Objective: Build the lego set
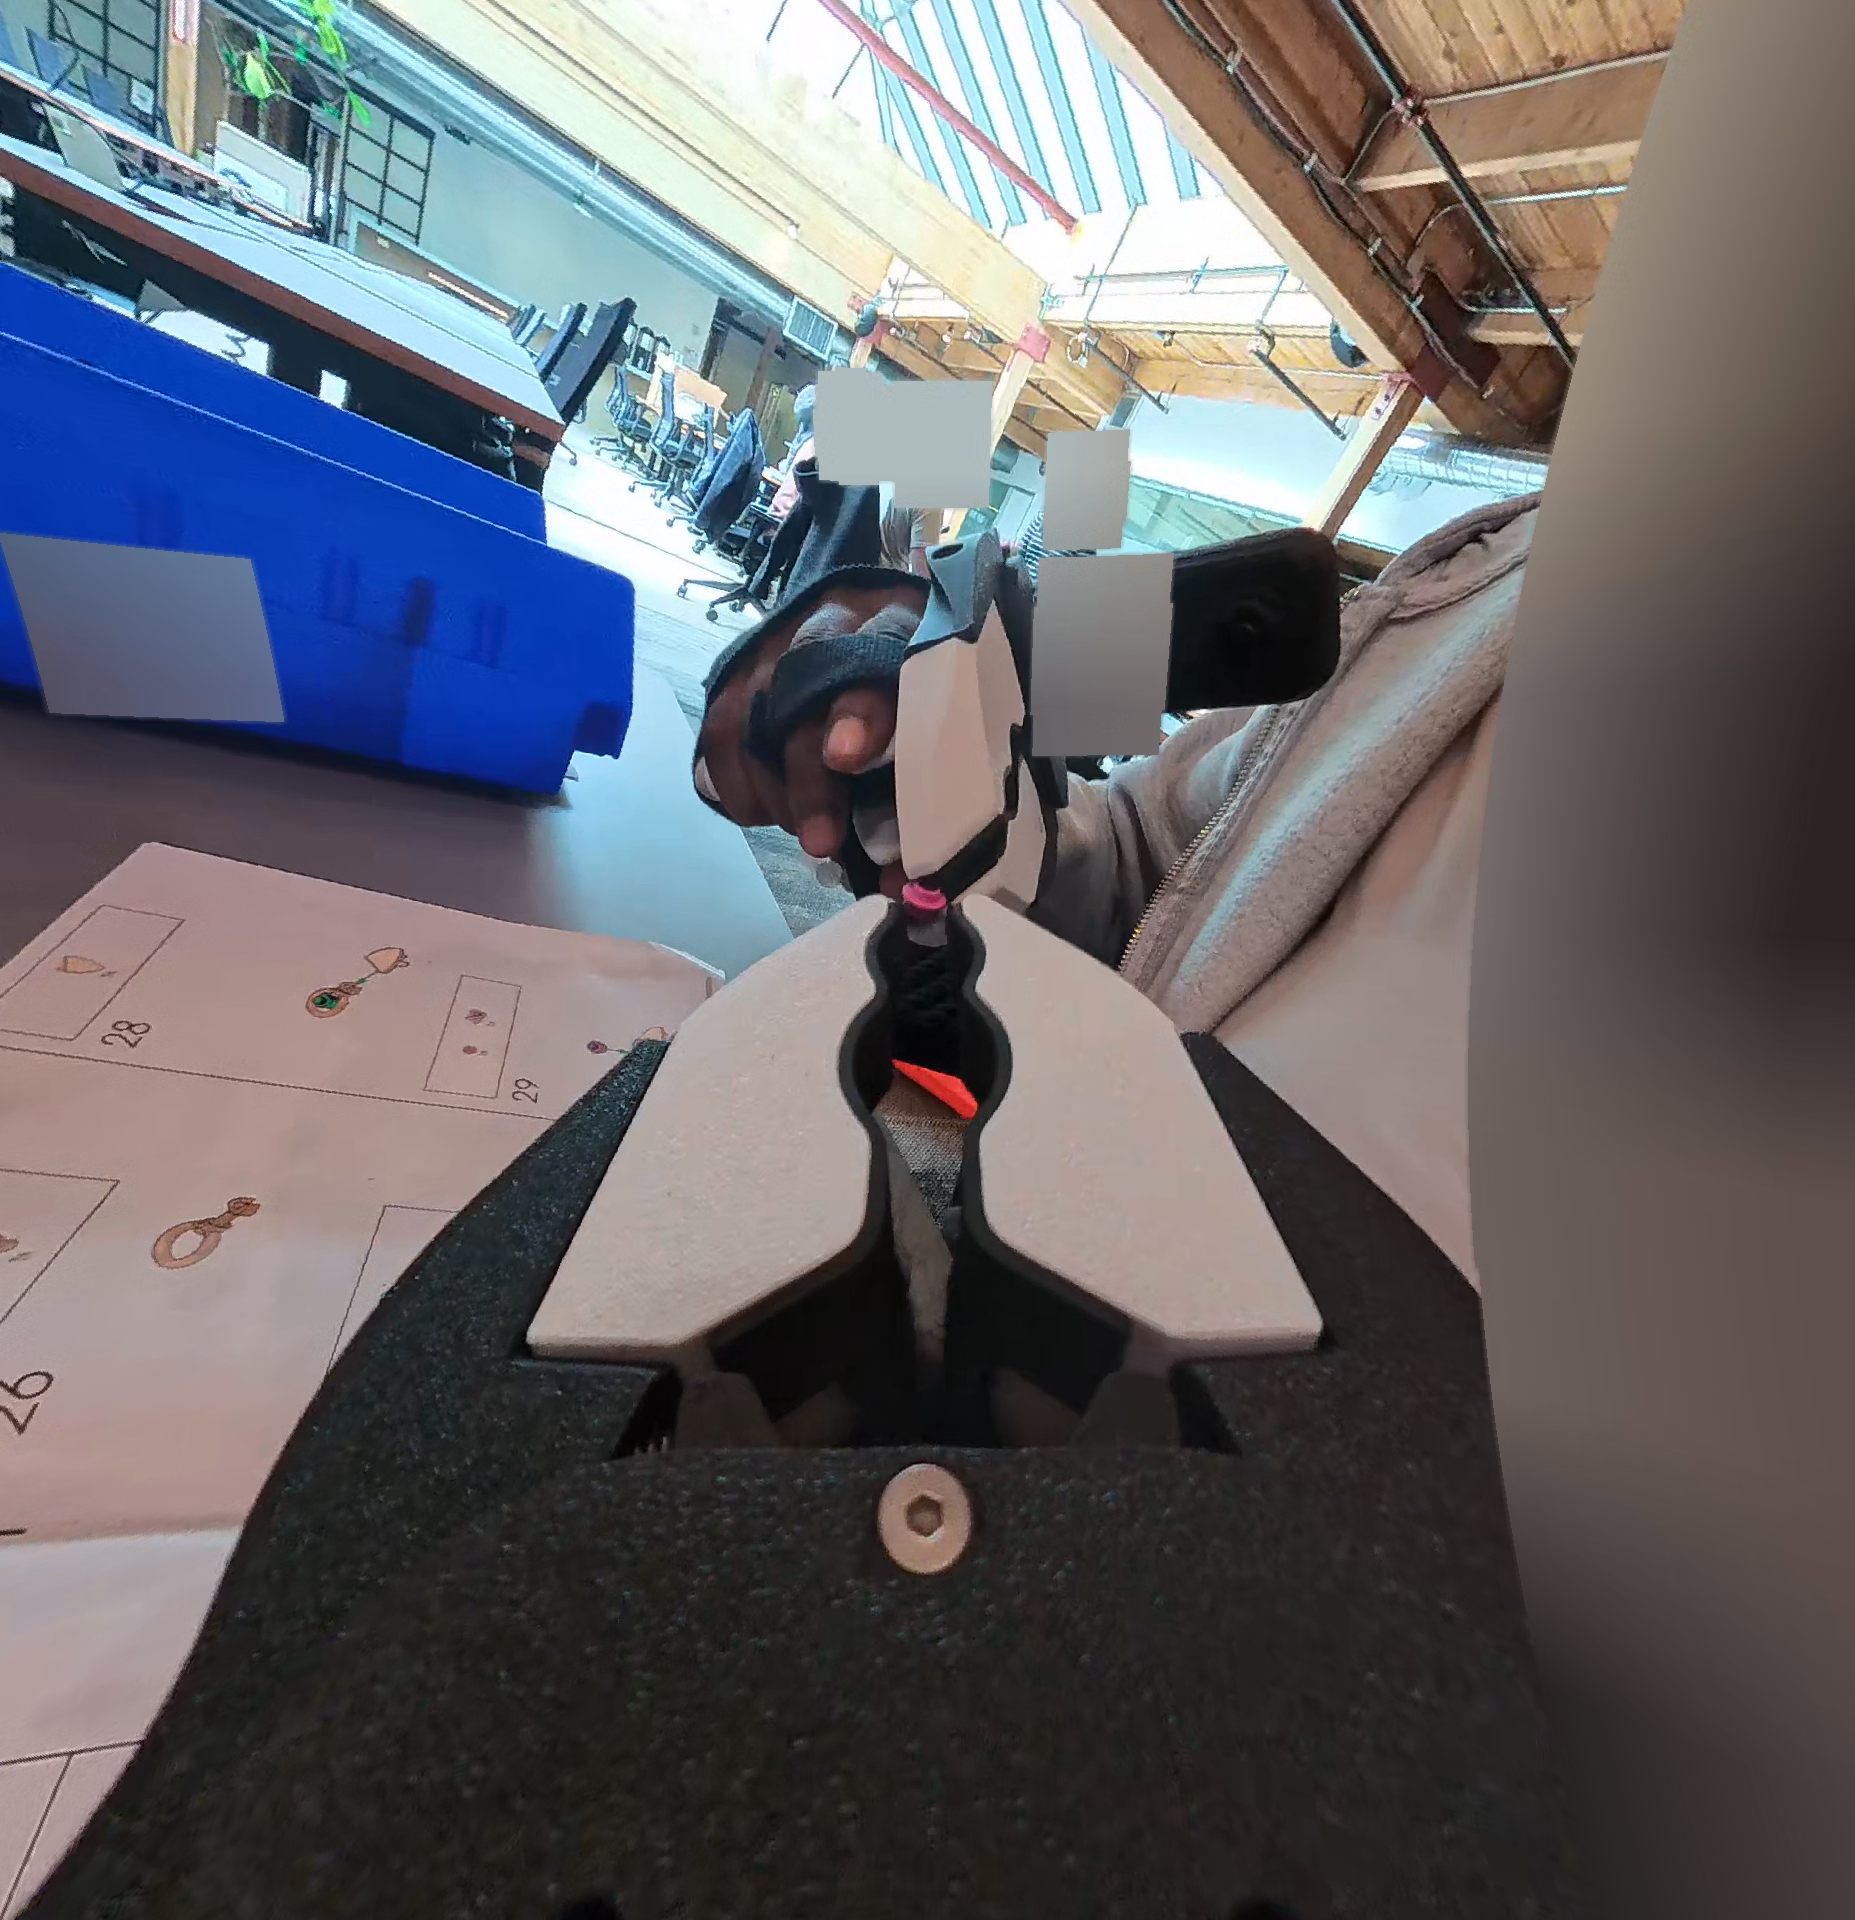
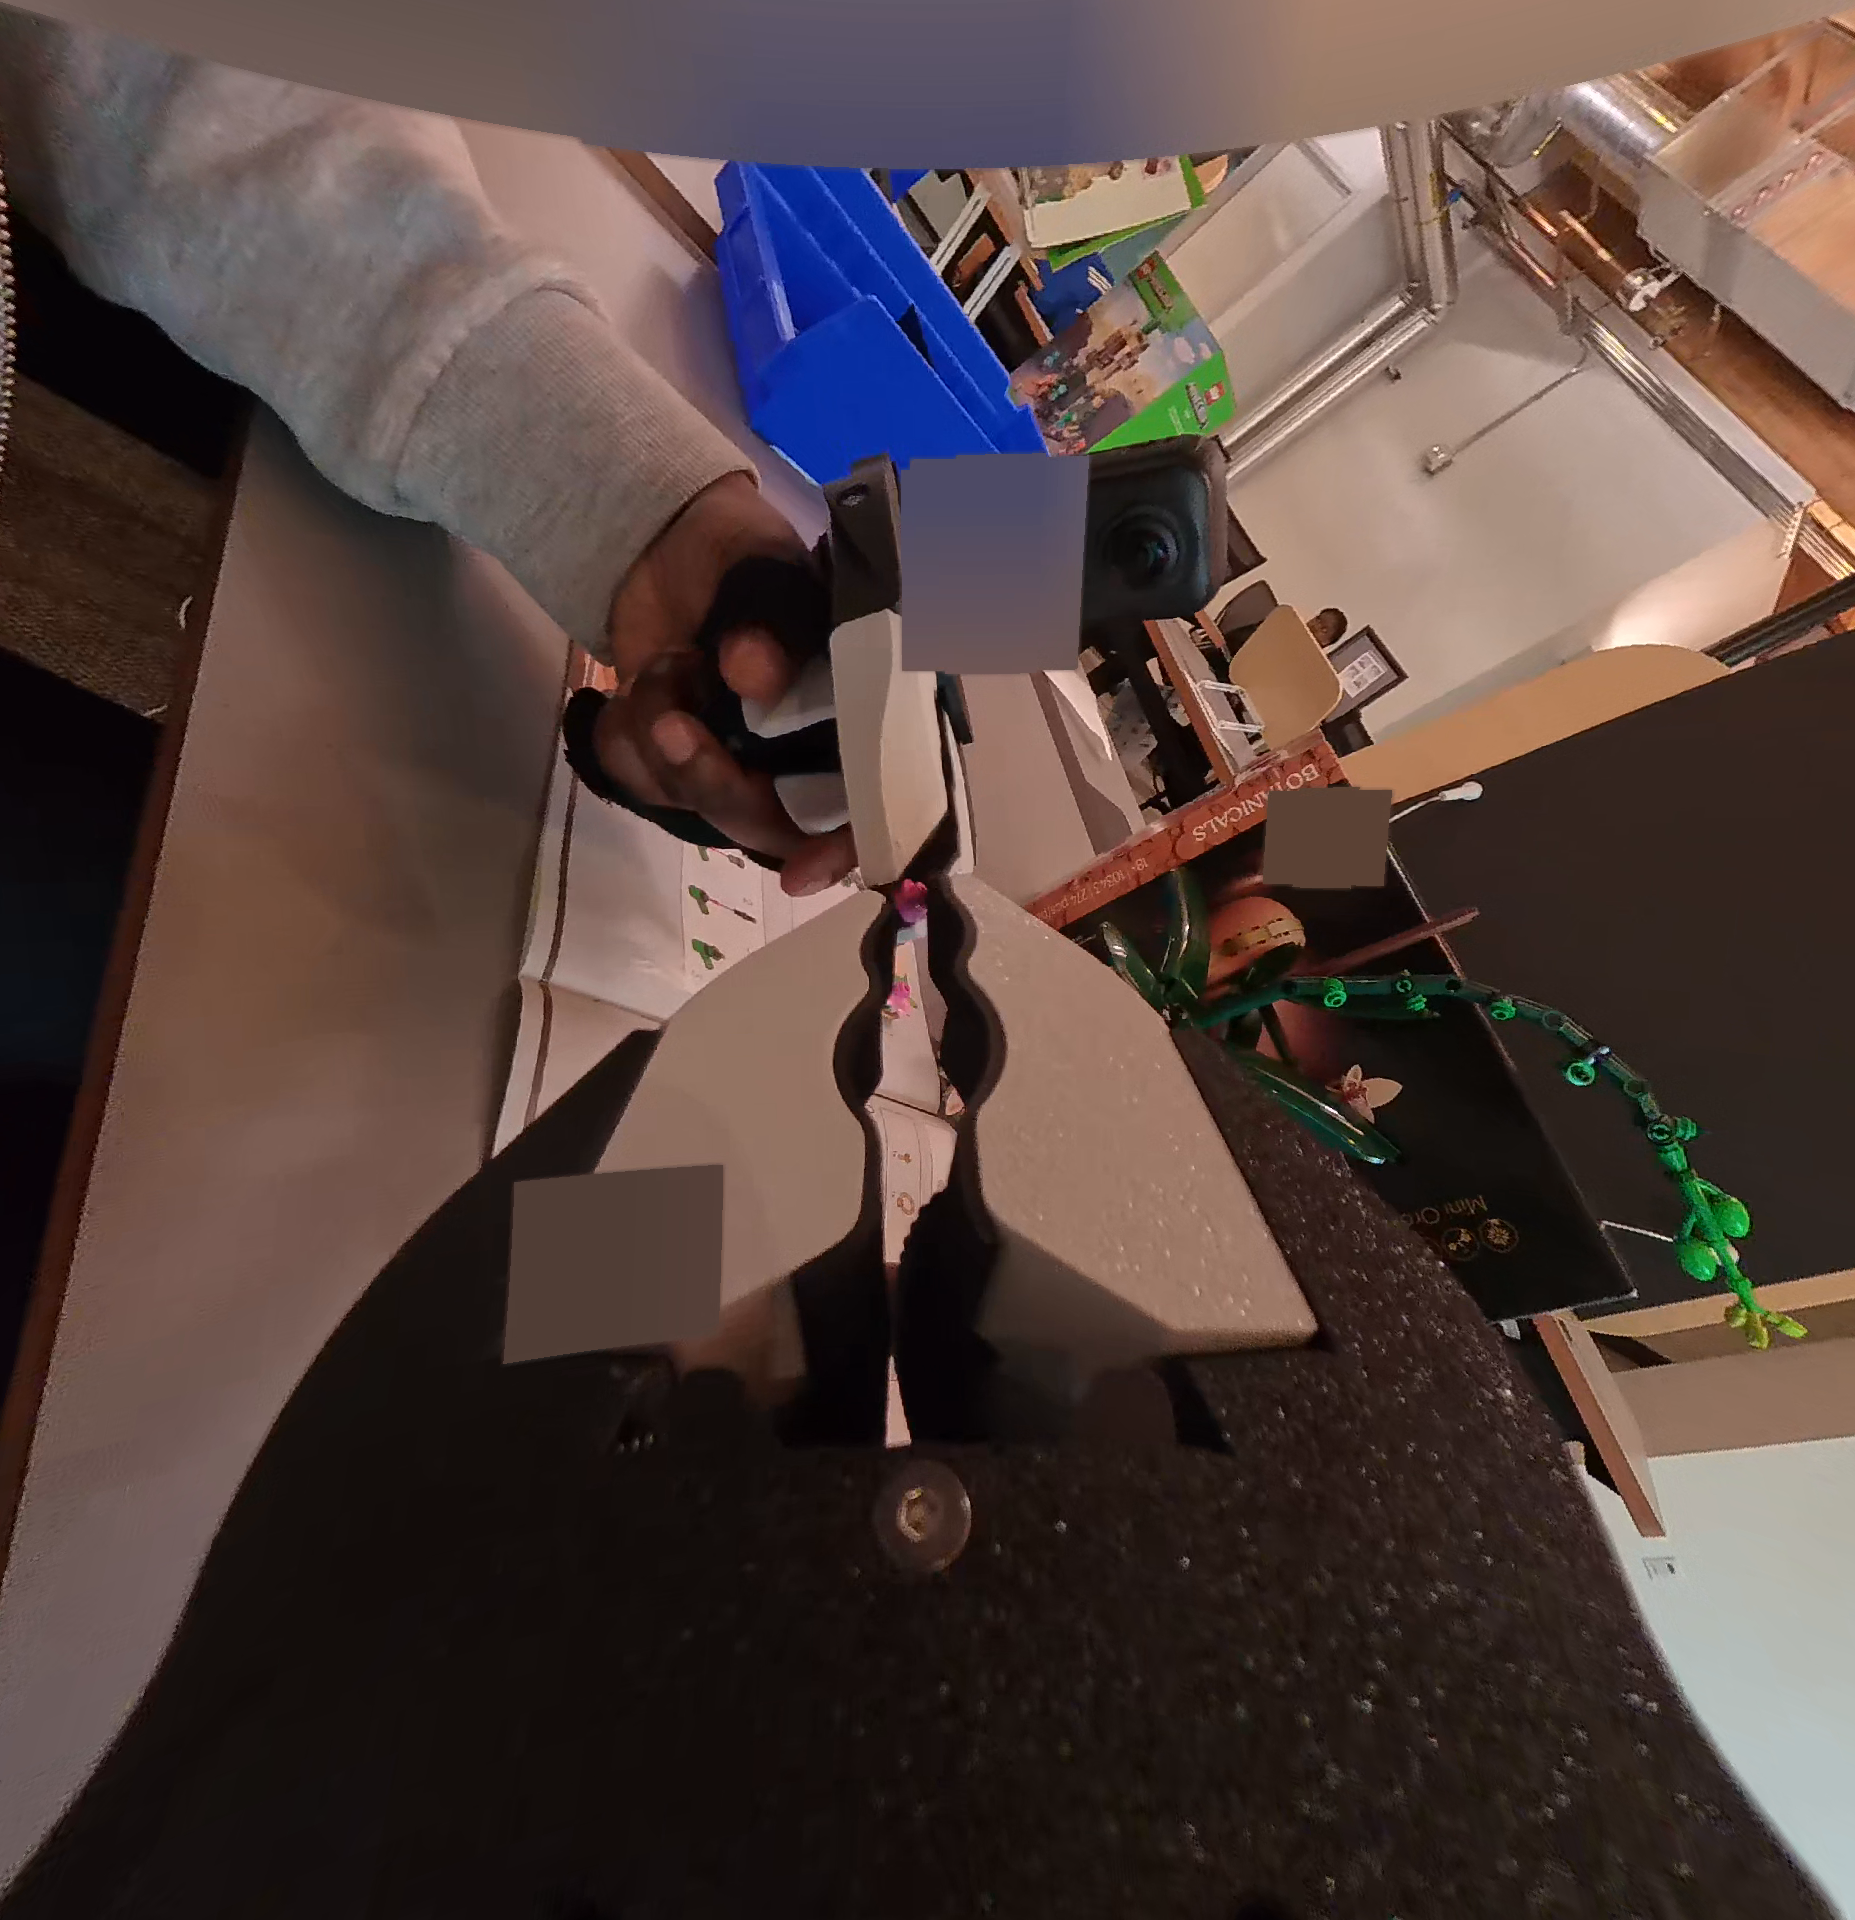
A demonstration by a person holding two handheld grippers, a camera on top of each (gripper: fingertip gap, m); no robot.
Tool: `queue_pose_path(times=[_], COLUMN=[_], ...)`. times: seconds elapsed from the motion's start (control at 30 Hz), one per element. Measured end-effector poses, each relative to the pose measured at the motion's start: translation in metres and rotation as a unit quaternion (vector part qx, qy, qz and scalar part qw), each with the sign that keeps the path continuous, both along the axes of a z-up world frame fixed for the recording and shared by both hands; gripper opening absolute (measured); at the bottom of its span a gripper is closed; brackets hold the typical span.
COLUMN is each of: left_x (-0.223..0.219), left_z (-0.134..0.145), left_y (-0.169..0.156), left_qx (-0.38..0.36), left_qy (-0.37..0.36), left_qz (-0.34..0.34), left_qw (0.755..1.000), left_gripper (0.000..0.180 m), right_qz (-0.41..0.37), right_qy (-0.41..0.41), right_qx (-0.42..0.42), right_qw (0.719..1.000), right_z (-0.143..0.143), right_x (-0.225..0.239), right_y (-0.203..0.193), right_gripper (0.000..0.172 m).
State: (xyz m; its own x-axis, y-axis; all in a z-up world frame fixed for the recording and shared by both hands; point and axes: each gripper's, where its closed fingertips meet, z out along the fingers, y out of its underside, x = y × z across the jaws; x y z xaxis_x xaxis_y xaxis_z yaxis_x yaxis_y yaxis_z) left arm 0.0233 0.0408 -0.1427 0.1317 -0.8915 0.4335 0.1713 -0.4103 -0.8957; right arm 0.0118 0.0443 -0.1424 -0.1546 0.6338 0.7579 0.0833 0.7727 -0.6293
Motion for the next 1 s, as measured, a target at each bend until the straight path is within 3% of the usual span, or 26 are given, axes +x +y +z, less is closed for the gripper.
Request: queue_pose_path(times=[0.5, 0.63, 0.73, 0.83, 1.0], left_x=[-0.001, -0.002, -0.002, -0.002, 0.004], left_z=[0.004, 0.003, 0.005, 0.0, -0.013], left_y=[0.001, -0.001, -0.005, -0.014, -0.027], left_qx=[0.017, 0.021, 0.017, -0.003, -0.021], left_qy=[-0.006, -0.005, -0.016, -0.004, 0.042], left_qz=[0.01, 0.005, -0.009, -0.052, -0.099], left_qw=[1.0, 1.0, 1.0, 0.999, 0.994], left_gripper=[0.007, 0.006, 0.006, 0.006, 0.007], right_qz=[0.008, 0.011, 0.023, 0.063, 0.15], right_qy=[0.01, 0.006, -0.003, -0.051, -0.204], right_qx=[-0.066, -0.048, -0.063, -0.086, -0.107], right_qw=[0.998, 0.999, 0.998, 0.993, 0.961], right_z=[0.002, 0.001, 0.004, 0.003, -0.005], right_x=[-0.001, -0.002, 0.0, 0.005, 0.014], right_y=[-0.001, -0.004, -0.005, -0.009, -0.027], right_gripper=[0.003, 0.004, 0.011, 0.013, 0.011])
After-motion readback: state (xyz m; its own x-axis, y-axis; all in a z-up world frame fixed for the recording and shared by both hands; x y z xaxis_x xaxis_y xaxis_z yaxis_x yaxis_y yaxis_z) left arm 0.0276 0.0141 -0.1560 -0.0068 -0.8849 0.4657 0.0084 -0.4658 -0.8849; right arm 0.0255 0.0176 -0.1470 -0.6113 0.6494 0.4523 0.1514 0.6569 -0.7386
